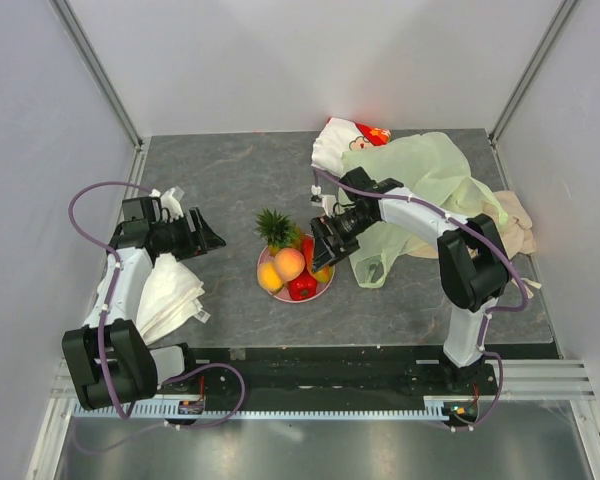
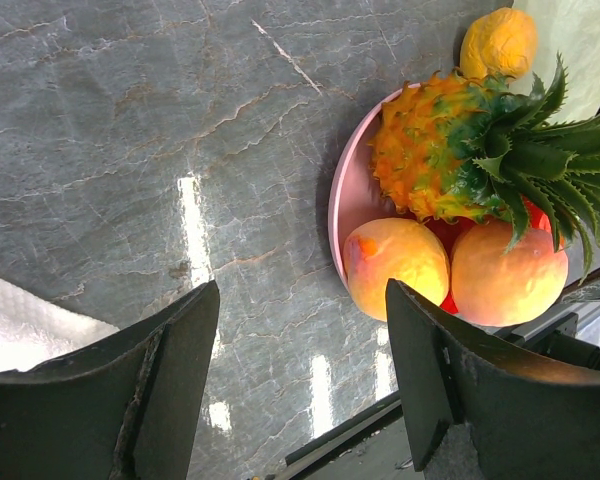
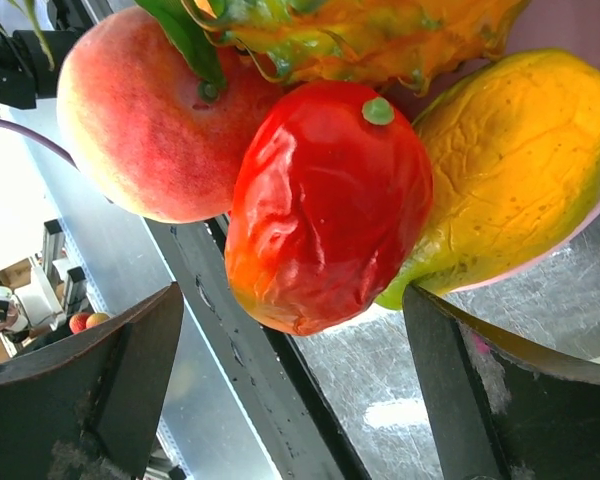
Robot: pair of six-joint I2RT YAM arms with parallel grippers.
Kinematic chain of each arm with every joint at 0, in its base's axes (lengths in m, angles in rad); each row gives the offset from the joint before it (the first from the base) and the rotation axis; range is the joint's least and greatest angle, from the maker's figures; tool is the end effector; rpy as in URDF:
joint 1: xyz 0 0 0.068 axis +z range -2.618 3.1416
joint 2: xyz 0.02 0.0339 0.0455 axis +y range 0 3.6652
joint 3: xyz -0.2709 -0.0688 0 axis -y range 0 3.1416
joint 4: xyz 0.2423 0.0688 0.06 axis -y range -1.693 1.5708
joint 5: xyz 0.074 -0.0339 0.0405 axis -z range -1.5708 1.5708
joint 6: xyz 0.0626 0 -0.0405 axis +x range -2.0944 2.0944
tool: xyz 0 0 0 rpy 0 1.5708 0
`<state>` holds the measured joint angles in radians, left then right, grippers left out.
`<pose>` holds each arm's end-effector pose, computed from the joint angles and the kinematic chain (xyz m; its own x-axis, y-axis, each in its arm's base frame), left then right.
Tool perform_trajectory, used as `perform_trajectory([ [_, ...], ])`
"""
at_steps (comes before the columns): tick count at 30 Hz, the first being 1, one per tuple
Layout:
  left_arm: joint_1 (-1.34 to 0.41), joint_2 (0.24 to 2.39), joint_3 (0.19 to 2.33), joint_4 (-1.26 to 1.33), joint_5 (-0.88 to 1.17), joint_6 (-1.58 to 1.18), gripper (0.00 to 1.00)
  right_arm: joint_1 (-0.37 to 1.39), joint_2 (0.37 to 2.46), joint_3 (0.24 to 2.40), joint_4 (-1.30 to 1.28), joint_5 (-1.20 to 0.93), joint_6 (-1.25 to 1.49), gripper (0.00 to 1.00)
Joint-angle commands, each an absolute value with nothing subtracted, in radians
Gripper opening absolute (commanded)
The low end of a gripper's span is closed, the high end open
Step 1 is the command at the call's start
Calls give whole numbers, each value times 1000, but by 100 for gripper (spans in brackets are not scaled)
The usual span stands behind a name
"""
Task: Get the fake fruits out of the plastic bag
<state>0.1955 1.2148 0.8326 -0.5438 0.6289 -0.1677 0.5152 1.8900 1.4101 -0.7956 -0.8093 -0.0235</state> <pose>0.2501 0.0120 0.2331 -0.8047 -0.2969 -0.5141 0.0562 0.8239 -0.5639 0.3099 0.2275 0.1999 -0.8200 -0.4829 -0.3072 -0.5427 0.4854 0.6854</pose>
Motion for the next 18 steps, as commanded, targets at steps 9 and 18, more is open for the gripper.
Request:
perform_trajectory([
  [9,202,1218,838,-531,632,-121,75,427,1819,1540,-948,-614,-160,98],
  [18,201,1220,848,-535,624,-115,75,387,2043,1793,-830,-560,-98,97],
])
